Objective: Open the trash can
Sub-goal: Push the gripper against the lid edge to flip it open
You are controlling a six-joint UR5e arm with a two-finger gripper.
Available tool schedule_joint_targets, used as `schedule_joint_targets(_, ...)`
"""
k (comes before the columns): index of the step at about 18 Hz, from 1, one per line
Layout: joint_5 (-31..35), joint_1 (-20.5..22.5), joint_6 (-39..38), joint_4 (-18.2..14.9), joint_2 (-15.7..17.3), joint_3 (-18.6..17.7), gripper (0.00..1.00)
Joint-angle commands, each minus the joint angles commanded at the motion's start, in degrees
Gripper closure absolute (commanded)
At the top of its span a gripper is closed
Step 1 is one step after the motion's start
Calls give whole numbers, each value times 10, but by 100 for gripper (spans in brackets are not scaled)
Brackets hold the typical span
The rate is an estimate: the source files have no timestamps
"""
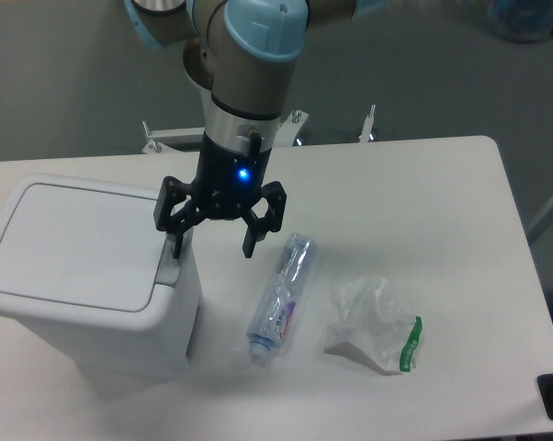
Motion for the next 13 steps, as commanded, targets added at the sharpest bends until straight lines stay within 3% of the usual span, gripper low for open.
schedule_joint_targets(13,2,-1,0,1,-7,4,0)
